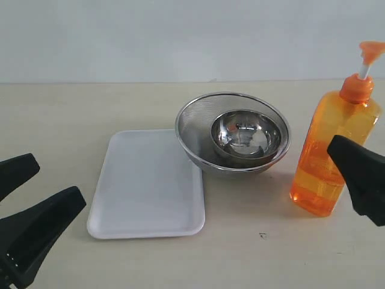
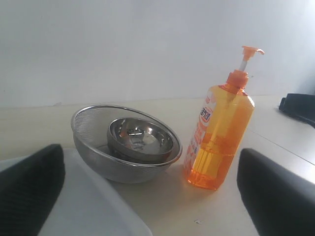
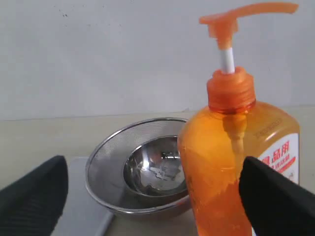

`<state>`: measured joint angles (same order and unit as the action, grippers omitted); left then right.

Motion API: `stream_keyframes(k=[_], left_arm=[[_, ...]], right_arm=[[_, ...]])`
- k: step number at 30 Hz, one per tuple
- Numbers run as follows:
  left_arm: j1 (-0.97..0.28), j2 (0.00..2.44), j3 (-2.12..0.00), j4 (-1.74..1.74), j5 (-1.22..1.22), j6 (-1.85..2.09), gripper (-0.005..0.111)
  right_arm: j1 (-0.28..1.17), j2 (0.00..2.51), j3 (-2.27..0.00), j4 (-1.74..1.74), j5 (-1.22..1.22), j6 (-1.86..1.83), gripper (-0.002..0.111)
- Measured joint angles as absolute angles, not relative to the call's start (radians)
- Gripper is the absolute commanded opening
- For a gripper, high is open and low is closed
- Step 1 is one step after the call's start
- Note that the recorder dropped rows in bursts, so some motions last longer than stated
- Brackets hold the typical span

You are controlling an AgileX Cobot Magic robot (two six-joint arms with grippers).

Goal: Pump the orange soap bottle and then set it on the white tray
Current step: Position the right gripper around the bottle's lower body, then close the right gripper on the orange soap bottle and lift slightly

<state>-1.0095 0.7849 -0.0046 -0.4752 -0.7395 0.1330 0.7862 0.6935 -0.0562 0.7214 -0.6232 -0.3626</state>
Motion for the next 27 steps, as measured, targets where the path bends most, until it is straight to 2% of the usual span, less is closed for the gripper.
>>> stream_keyframes(k=[15,27], left_arm=[[-1.009,0.785,-0.005,-0.475,-0.74,0.133,0.088],[-1.009,0.785,-0.005,-0.475,-0.74,0.133,0.088]], right_arm=[[0.786,1.083,-0.159,0.863,-0.77,-0.362,0.085],[0.786,1.233,-0.231,0.903,-0.867,-0.331,0.085]])
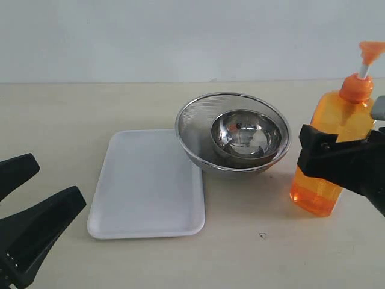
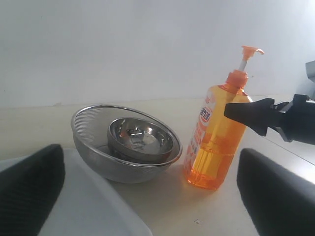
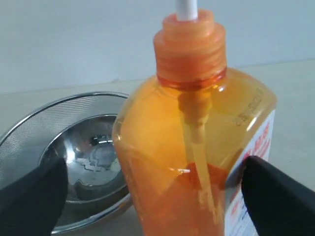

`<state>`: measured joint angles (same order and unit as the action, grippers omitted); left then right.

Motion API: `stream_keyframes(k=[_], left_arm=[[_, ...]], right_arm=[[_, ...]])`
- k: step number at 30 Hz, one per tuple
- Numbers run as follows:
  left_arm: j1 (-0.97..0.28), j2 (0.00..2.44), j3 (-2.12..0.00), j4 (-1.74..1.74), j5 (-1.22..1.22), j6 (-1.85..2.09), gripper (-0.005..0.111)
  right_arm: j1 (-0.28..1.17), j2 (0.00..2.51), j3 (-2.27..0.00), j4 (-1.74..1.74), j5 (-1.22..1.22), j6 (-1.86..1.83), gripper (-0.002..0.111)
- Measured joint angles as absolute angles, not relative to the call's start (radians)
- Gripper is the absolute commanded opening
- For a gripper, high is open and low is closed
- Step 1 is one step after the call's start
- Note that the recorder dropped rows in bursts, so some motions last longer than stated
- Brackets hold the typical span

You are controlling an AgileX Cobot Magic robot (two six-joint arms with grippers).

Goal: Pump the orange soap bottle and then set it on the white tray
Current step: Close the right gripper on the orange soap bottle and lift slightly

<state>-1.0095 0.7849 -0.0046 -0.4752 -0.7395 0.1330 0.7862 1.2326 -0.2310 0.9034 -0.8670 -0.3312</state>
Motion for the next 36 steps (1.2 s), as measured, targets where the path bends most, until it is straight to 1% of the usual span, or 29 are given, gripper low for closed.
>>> stream_keyframes(k=[14,21,28,36], left_arm=[[-1.009,0.785,-0.005,-0.475,-0.74,0.133,0.088],[-1.009,0.785,-0.005,-0.475,-0.74,0.133,0.088],[-1.009,0.785,-0.005,-0.475,-0.74,0.133,0.088],[-1.009,0.785,-0.005,-0.475,-0.74,0.133,0.088]], right_arm=[[0.786,1.379,-0.268,0.963,-0.974,-0.339,0.085],[0.786,1.383,-0.268,0.981,-0.998,-0.434,0.085],[0.789,1.383,-0.268,1.03,-1.012,-0.62,0.085],[0.789,1.383,-0.258,1.174,-1.004,-0.64,0.085]])
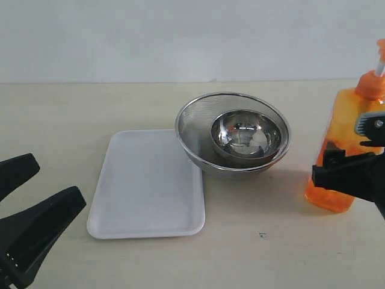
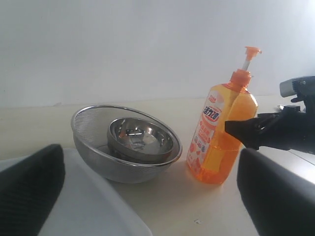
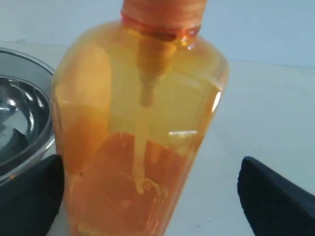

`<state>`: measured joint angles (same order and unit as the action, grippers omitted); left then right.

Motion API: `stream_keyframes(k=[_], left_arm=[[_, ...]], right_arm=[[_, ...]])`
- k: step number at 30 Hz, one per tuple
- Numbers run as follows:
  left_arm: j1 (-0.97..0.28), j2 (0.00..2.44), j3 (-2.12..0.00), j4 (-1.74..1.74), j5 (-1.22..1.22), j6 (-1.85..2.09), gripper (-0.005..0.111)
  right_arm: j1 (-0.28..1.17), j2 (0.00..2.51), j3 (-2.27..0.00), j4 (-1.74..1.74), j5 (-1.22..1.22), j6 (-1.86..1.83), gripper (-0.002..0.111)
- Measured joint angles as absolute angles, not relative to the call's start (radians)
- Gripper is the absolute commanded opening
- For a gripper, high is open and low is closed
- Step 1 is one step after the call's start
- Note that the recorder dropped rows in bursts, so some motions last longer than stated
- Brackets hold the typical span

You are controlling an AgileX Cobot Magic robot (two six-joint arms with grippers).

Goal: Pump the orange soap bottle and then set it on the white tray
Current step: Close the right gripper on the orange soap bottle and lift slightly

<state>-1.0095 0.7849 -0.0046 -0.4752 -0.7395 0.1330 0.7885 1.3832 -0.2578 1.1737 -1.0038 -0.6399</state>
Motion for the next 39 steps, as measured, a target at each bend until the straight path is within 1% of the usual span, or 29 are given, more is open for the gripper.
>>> stream_keyframes(k=[6,9,13,23,32,39], left_arm=[[-1.009,0.785,-0.005,-0.475,-0.74,0.133,0.088],[-1.009,0.785,-0.005,-0.475,-0.74,0.133,0.088],[-1.009,0.785,-0.005,-0.475,-0.74,0.133,0.088],[-1.009,0.785,-0.005,-0.475,-0.74,0.133,0.088],[-1.009,0.785,-0.005,-0.475,-0.74,0.133,0.088],[-1.009,0.785,-0.005,-0.475,-0.74,0.133,0.088]], right_arm=[[0.789,1.383,-0.249,1.136,-0.994,-0.527,0.085],[0.789,1.383,-0.249,1.099,-0.994,-0.402,0.085],[0.789,1.421,-0.249,1.063,-1.067,-0.287,0.085],[0.789,1.558,-0.249,0.995,-1.197,-0.2,0.085],[0.787,1.647,-0.249,0.985,-1.204,-0.152,0.085],[0.682,1.649,-0.26,0.879,-1.21,-0.117,0.085]])
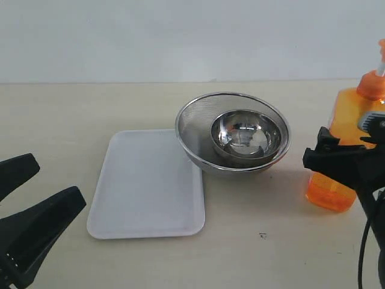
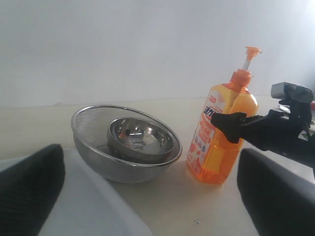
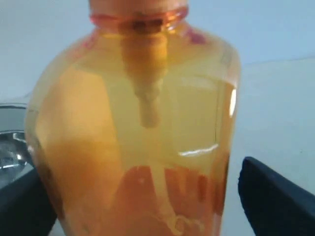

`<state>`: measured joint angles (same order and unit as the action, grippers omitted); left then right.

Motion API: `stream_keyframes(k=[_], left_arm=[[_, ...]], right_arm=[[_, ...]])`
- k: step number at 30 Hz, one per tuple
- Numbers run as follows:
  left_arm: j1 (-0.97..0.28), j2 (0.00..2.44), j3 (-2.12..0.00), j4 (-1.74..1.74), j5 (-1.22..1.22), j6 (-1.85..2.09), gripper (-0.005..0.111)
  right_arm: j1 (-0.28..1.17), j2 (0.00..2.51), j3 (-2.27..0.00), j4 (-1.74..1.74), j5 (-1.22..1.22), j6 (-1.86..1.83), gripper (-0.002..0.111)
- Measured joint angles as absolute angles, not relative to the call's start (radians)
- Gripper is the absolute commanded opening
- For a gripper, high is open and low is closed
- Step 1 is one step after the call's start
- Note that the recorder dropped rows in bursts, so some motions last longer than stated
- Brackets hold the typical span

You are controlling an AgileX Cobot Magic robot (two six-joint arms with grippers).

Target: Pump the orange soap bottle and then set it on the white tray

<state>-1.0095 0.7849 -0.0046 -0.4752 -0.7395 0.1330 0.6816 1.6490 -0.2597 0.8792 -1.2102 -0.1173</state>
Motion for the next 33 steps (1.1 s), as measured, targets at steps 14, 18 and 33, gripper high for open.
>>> stream_keyframes(k=[14,18,33], left_arm=[[-1.009,0.785,-0.005,-0.475,-0.74,0.133,0.088],[-1.009,0.785,-0.005,-0.475,-0.74,0.133,0.088],[-1.009,0.785,-0.005,-0.475,-0.737,0.133,0.088]], right_arm=[[0.593,1.774,-0.323,0.796,-1.211,-0.153,0.084],[0.587,1.783,-0.323,0.759,-1.211,-0.136,0.059],[0.584,1.786,-0.332,0.715,-1.213,-0.237,0.0]])
